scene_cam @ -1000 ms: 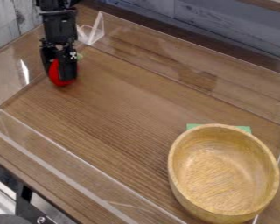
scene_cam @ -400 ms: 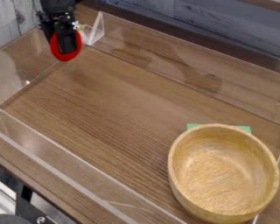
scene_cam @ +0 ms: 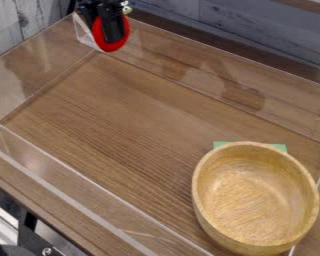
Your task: Move the red object to the right side of the table
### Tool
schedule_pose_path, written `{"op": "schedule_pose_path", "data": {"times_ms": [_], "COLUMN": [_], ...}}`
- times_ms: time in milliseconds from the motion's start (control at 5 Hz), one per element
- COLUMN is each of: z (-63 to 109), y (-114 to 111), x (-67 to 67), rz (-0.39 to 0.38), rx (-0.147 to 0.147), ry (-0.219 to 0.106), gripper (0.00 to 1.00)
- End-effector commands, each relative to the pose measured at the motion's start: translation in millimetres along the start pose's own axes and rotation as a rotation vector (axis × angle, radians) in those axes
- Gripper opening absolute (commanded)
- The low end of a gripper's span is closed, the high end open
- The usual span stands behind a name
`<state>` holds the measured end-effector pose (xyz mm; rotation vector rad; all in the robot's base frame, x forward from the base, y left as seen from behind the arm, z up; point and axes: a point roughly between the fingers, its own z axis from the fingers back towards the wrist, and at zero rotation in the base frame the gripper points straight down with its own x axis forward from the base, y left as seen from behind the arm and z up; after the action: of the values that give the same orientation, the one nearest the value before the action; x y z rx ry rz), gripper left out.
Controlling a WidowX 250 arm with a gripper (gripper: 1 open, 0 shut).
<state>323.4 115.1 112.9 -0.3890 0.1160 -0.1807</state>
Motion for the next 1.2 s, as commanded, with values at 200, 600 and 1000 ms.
{"op": "schedule_pose_path", "data": {"times_ms": [200,600,1000], "z": [-16.6,-37.8,-63.4], "y": [-73.6,-112.1,-111.2], "x": [29.8,14.5,31.2], "rz": [-0.072,-0.230,-0.180], "rx": [0.018,0.011,0.008], "ry": [0.008,0.083,0.114], "gripper": [0.00,0.00,0.00]}}
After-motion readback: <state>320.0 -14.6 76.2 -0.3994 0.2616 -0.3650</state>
